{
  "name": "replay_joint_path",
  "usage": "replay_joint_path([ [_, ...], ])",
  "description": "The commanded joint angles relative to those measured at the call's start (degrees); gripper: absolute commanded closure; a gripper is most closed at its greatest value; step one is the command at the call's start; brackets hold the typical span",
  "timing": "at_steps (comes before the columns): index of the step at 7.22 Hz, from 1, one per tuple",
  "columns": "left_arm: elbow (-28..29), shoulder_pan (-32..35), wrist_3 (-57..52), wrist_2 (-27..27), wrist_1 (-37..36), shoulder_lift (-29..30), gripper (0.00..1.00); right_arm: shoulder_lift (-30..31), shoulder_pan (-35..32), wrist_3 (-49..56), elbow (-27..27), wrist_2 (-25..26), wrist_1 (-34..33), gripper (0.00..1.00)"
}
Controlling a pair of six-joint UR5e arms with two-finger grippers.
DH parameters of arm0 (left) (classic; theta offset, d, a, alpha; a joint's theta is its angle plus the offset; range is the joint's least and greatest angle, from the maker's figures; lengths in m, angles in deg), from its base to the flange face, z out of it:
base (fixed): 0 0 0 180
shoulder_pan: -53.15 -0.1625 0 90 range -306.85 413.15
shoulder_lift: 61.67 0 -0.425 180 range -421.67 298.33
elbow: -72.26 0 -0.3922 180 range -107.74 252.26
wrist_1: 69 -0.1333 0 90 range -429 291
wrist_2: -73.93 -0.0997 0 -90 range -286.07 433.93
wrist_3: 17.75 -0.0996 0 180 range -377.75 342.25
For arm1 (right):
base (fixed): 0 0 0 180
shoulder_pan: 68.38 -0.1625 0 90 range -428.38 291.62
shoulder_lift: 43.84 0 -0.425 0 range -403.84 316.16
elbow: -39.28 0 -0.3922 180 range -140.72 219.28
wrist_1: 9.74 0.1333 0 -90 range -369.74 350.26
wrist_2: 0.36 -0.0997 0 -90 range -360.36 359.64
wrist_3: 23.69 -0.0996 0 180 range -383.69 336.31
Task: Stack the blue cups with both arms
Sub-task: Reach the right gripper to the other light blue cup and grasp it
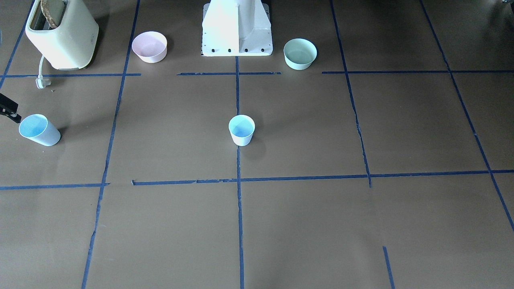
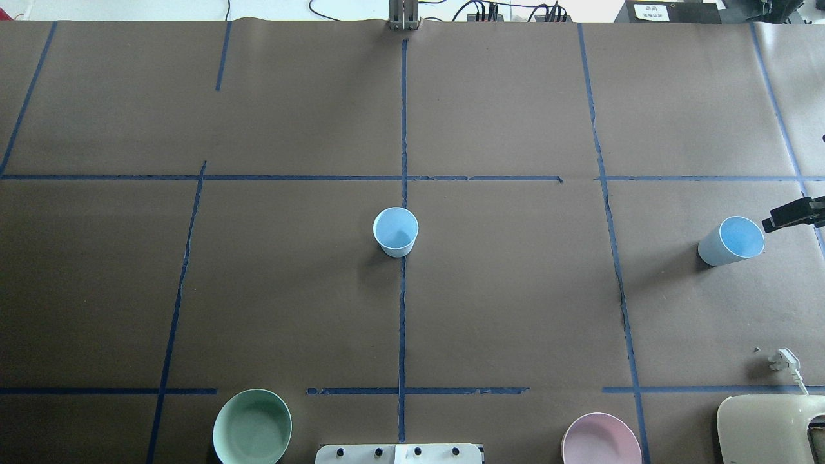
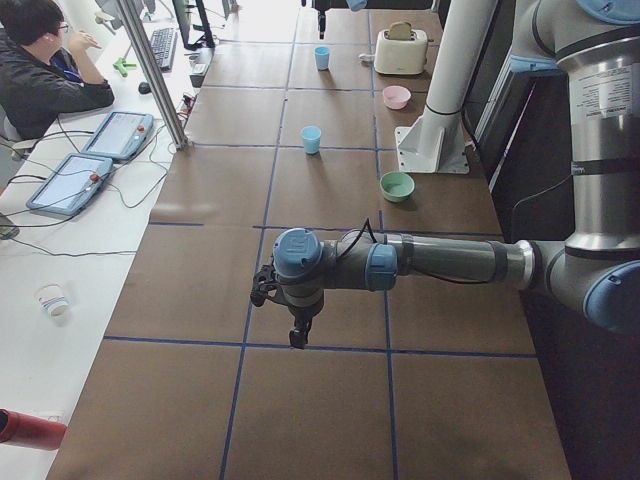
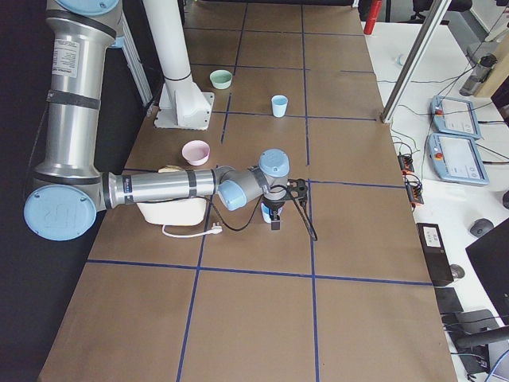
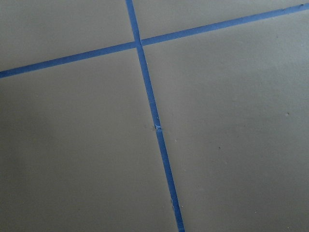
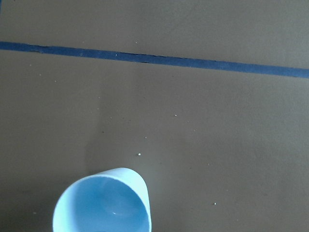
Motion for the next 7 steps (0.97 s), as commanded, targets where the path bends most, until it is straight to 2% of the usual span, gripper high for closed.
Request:
replay_joint_path([
  [1,-0.06,0.03,0.19,0.08,-0.02,-0.39,0.0,-1.82,2.12,-0.54,2.62,0.28,0.34,0.01],
  [4,-0.06,0.03,0.19,0.08,-0.02,-0.39,0.0,-3.15,3.7,-0.45,6.76,0.37,2.44,0.01],
  [5,-0.14,0.03,0.19,0.08,-0.02,-0.39,0.0,-3.5,4.66,-0.37,7.73,0.37,2.8,0.06],
  [6,-0.06,0.03,0.19,0.08,-0.02,-0.39,0.0,-3.85,5.11,-0.54,7.91,0.28,2.8,0.45],
  [7,-0.14,0.03,0.19,0.08,-0.02,-0.39,0.0,-3.77,5.11,-0.46,7.74,0.19,2.89,0.9],
])
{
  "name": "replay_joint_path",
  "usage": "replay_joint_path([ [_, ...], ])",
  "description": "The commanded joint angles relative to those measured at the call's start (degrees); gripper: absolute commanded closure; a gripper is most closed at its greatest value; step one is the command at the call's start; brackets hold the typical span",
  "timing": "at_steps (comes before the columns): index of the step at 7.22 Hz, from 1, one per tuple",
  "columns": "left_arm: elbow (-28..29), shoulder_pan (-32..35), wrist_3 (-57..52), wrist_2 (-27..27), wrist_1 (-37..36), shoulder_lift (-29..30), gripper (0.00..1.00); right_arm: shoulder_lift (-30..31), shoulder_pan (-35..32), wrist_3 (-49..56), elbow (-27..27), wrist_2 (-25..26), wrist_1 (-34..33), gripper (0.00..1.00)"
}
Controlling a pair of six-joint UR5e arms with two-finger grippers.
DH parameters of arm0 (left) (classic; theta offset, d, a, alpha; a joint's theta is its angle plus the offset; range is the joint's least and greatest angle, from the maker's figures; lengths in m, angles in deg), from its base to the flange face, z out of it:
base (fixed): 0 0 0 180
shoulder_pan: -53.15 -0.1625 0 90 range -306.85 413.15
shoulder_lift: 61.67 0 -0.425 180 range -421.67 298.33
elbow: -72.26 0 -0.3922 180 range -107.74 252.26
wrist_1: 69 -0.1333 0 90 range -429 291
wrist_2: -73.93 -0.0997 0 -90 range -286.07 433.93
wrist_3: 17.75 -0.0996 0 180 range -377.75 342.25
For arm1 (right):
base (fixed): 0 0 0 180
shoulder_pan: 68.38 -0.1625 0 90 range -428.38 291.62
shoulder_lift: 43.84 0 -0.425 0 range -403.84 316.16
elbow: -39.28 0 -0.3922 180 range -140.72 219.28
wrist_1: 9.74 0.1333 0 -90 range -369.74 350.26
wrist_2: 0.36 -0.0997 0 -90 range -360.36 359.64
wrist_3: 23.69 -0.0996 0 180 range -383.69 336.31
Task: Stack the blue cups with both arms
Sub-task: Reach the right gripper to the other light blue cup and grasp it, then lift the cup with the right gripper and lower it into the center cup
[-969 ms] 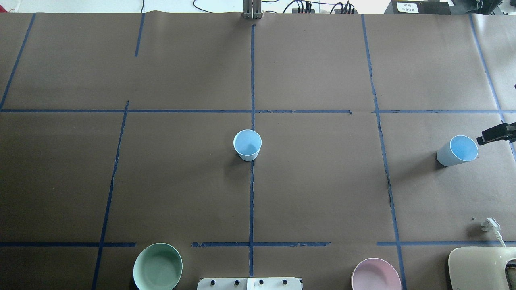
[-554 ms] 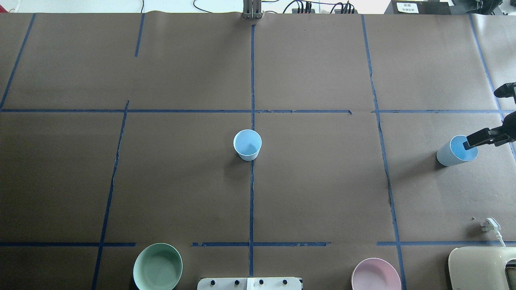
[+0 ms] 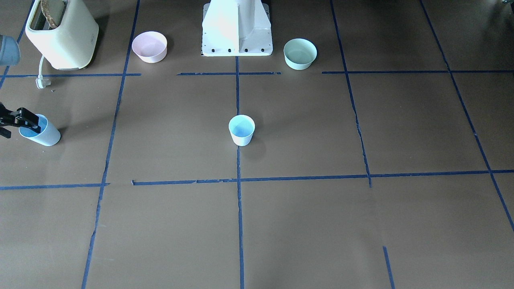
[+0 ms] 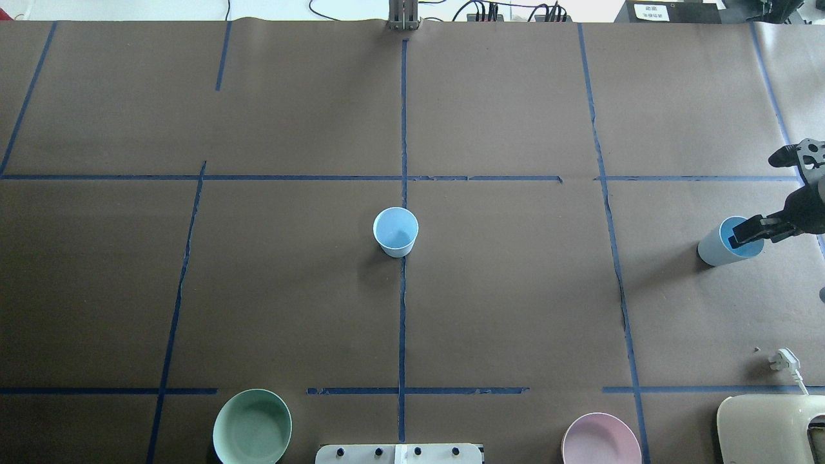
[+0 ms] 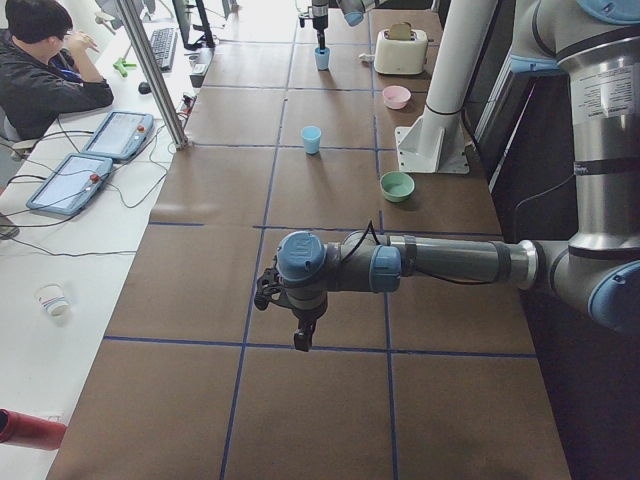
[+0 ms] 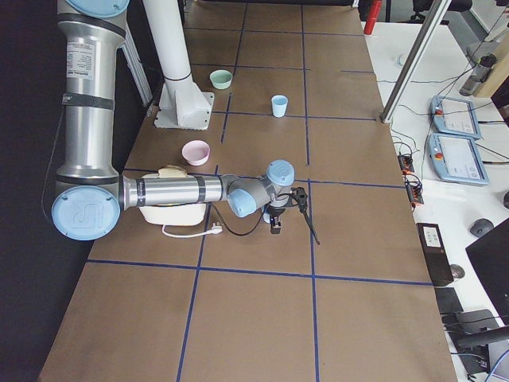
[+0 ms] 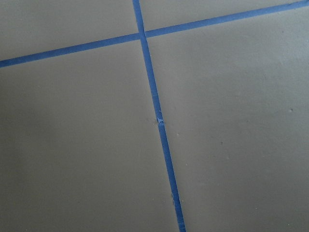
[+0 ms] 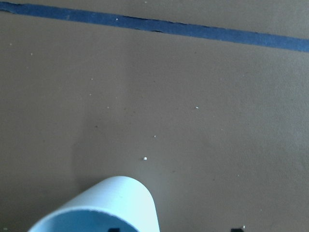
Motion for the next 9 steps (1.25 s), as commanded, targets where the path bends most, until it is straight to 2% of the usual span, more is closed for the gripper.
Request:
replay_joint_path([
  [1,-0.05,0.0,0.0,0.0,0.0,0.0,0.0,-0.11,0.3,-0.08,-0.22,-0.1,0.08,1.0],
  [3,-0.05,0.0,0.0,0.0,0.0,0.0,0.0,-0.11,0.22,0.01,-1.01,-0.18,0.08,1.0],
  [5,0.04,0.0,0.35,-0.34,-0.26,-0.09,0.0,-0.46,0.22,-1.82,-4.87,-0.8,-1.31,1.0],
  [7,-0.14,0.61,5.62,-0.7,-0.26,-0.09,0.0,-7.1,0.22,-10.23,-7.25,-1.33,-6.74,1.0],
  [9,-0.58,0.97,5.71,-0.61,-0.26,-0.09,0.0,-18.94,0.91,-18.92,-9.79,-1.06,-17.96,1.0],
])
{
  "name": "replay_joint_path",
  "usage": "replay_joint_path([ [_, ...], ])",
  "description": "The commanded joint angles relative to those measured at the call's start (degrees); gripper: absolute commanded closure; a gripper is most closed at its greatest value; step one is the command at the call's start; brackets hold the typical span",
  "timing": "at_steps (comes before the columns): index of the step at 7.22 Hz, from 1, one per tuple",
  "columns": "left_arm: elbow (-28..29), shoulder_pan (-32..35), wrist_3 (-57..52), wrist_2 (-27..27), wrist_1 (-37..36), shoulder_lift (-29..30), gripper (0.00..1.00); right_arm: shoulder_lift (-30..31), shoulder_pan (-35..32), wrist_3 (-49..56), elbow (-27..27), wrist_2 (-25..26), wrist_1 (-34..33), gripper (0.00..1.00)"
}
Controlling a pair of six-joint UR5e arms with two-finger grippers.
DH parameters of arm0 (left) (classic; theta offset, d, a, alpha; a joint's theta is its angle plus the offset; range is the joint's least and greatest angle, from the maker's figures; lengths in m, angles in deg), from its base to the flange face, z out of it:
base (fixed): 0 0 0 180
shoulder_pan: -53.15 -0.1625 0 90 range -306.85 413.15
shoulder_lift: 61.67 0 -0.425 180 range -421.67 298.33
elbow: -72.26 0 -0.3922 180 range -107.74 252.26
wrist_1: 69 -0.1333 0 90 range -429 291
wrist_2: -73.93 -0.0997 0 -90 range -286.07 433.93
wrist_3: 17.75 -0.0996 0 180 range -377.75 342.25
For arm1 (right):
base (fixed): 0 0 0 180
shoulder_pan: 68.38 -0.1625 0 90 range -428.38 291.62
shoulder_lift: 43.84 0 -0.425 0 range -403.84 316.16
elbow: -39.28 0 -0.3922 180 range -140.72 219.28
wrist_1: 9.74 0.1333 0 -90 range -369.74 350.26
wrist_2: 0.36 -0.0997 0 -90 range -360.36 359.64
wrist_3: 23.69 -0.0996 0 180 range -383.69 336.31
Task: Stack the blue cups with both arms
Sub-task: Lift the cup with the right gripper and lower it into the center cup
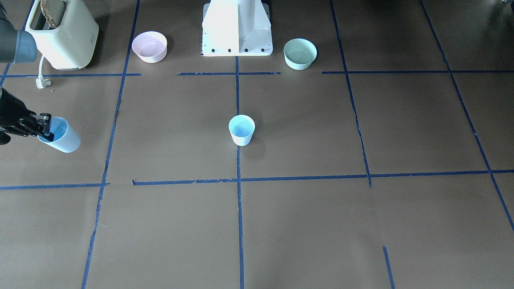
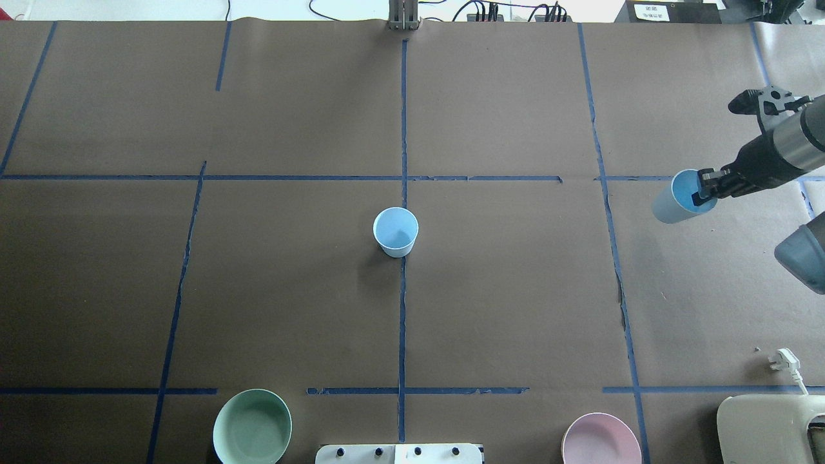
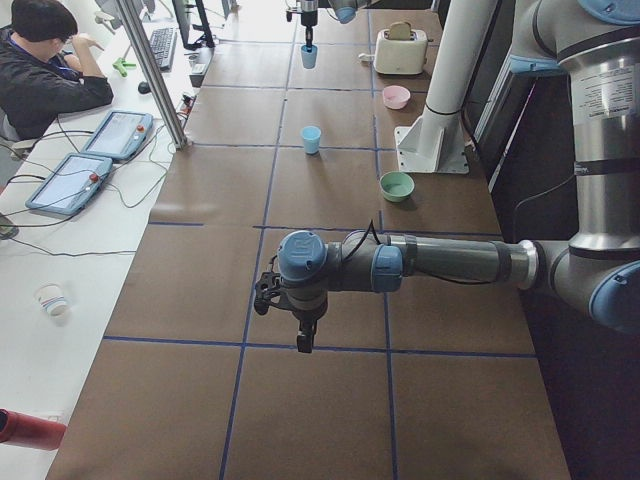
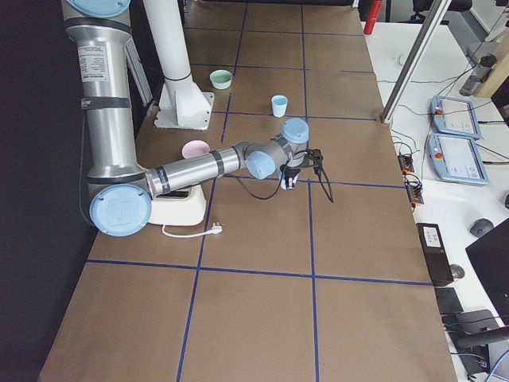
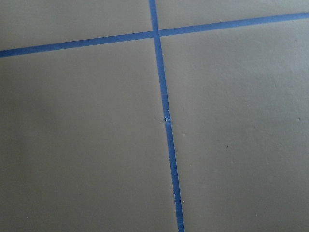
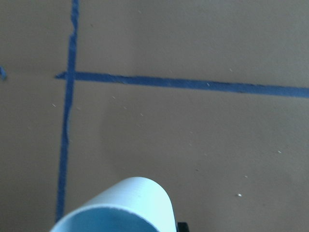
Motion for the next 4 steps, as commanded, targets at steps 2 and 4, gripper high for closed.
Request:
replay_joint_path([
  [2,-0.33,0.25,0.4,0.4,-0.01,0.0,0.0,-18.82,8.03,-18.17,-2.52,2.7,-14.05,1.0],
  [4,-0.5,0.34,0.4,0.4,-0.01,0.0,0.0,-28.23,16.29,-29.86,-1.21,11.2,-17.84,1.0],
])
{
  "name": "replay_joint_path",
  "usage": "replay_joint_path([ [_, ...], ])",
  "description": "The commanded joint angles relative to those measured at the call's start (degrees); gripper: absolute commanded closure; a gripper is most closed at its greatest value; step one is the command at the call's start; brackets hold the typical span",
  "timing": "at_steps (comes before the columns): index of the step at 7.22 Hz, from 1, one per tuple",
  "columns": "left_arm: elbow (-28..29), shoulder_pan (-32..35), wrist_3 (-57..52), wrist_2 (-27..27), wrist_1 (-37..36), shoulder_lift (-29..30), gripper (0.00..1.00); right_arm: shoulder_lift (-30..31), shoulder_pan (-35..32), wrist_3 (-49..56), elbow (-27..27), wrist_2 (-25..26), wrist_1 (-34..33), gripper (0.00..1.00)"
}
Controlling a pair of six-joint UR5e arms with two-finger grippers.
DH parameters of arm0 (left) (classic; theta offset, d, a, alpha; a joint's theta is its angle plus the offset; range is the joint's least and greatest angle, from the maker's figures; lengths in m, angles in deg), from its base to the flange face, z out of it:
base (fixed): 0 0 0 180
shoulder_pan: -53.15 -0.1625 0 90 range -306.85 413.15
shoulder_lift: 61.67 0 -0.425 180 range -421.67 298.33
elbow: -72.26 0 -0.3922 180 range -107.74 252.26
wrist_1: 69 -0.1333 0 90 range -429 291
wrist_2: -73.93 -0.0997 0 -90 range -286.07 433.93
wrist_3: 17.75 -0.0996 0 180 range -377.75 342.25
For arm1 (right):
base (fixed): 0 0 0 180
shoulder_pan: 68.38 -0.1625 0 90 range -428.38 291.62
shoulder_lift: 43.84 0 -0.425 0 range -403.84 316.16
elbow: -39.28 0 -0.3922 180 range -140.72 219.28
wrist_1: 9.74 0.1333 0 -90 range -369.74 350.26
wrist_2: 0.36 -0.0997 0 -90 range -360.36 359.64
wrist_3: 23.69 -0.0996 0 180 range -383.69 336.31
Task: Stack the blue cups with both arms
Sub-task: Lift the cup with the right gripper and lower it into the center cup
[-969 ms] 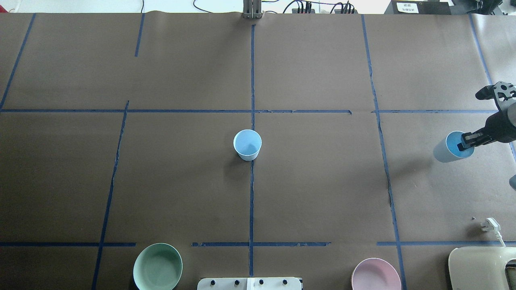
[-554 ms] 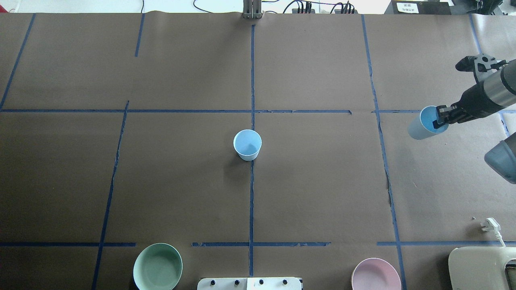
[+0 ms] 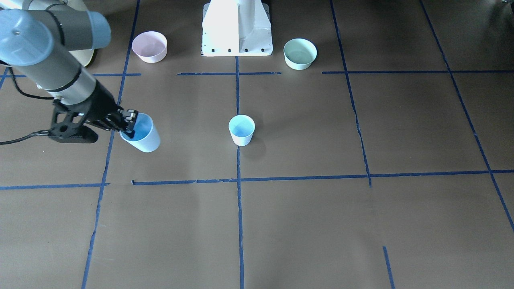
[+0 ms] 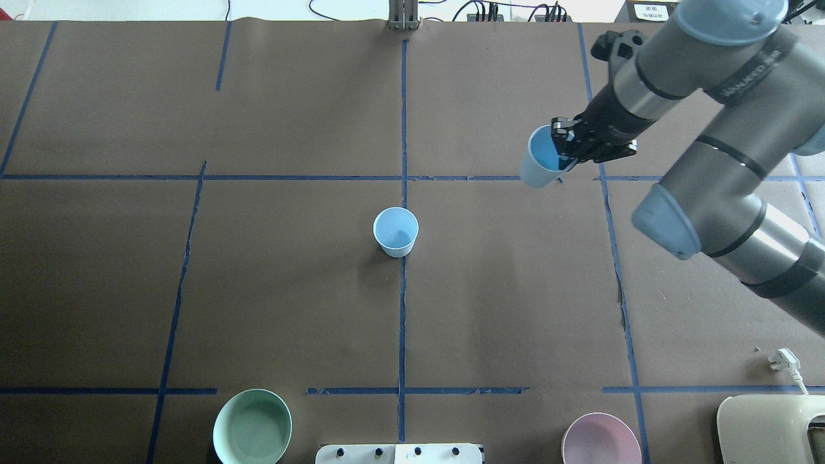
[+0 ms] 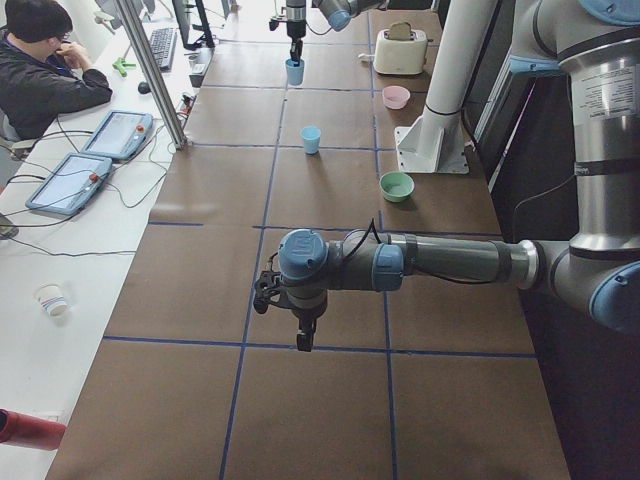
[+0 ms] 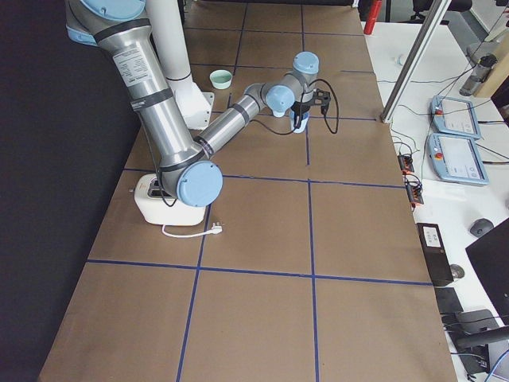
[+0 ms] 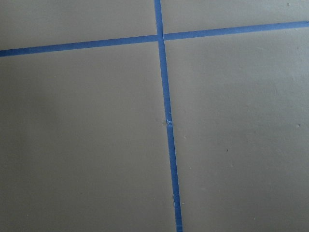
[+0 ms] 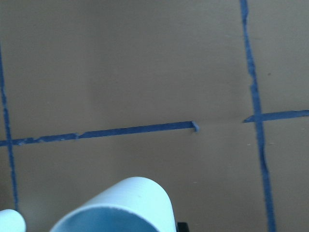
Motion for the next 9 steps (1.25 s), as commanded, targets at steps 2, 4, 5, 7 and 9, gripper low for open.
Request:
replay_joint_path([
  [2,-0.11,-0.03,0.1,0.02,0.0,0.09,0.0,-15.55,12.49,-17.44,6.6,12.79,-3.74,1.0],
  [4,-0.11,-0.03,0.19,0.02,0.0,0.09,0.0,-16.56,17.42,-20.55,7.77,17.46,-3.75,1.0],
  [5,-0.11,-0.03,0.19,0.02,0.0,0.09,0.0,-16.65,18.31,-20.99,7.78,17.74,-3.75,1.0],
  [7,-0.11,-0.03,0.28,0.02,0.0,0.09,0.0,-16.3,18.76,-21.0,8.21,17.83,-3.75,1.0],
  [9,-0.11,-0.03,0.28,0.02,0.0,0.09,0.0,-16.21,18.76,-20.74,8.74,17.83,-3.4,0.23],
])
